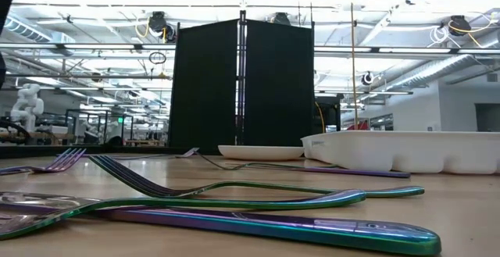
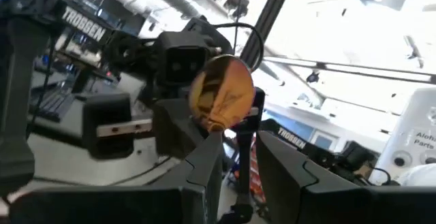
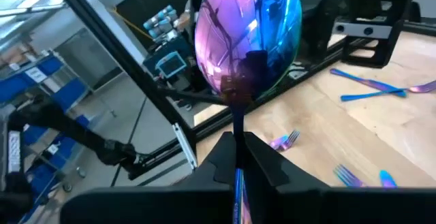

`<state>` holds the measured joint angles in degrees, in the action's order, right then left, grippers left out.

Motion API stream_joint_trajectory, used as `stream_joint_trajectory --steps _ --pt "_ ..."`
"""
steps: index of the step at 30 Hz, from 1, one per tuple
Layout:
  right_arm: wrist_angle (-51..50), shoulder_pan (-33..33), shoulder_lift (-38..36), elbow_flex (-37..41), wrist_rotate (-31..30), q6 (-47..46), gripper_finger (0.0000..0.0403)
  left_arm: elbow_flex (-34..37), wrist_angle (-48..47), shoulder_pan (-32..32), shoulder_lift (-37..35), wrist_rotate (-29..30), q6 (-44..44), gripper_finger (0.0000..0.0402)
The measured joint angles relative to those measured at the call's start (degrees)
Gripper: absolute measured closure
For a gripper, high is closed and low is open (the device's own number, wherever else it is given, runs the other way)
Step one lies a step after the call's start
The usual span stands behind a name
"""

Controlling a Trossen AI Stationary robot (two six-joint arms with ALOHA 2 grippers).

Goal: Sort silverware
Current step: Put the purple spoon on the white silverware tray

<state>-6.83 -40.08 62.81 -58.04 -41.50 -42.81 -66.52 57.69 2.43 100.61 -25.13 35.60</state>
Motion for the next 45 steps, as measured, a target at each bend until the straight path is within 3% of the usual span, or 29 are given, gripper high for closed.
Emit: stream_joint_trajectory --steps 11,14,23,29,33,45 --pt "2.78 5.82 0.18 0.00 6.10 0.61 0.0403 0.00 -0.22 1.06 0.51 3.05 -7.92 0.0311" --pt "5.39 7.36 0.92 0.00 11.90 1.91 0.0403 -0.02 -0.43 0.60 0.51 2.51 -7.56 0.0311" --pt "17.42 14.05 3.64 0.00 29.19 6.97 0.0403 -3.23 -0.63 0.27 0.51 -9.12 -9.19 0.0311" --pt "26.36 17.56 5.08 0.00 41.12 7.35 0.0403 -5.72 -1.10 0.05 0.51 -9.96 -9.39 0.0311" --pt "29.78 18.59 6.65 0.00 45.94 5.79 0.0403 -6.01 -1.39 -0.16 0.51 -10.12 -9.36 0.0311" --pt "32.45 21.49 10.27 0.02 48.30 3.03 0.0403 -6.03 -1.22 -0.14 0.51 -16.80 -9.12 0.0311"
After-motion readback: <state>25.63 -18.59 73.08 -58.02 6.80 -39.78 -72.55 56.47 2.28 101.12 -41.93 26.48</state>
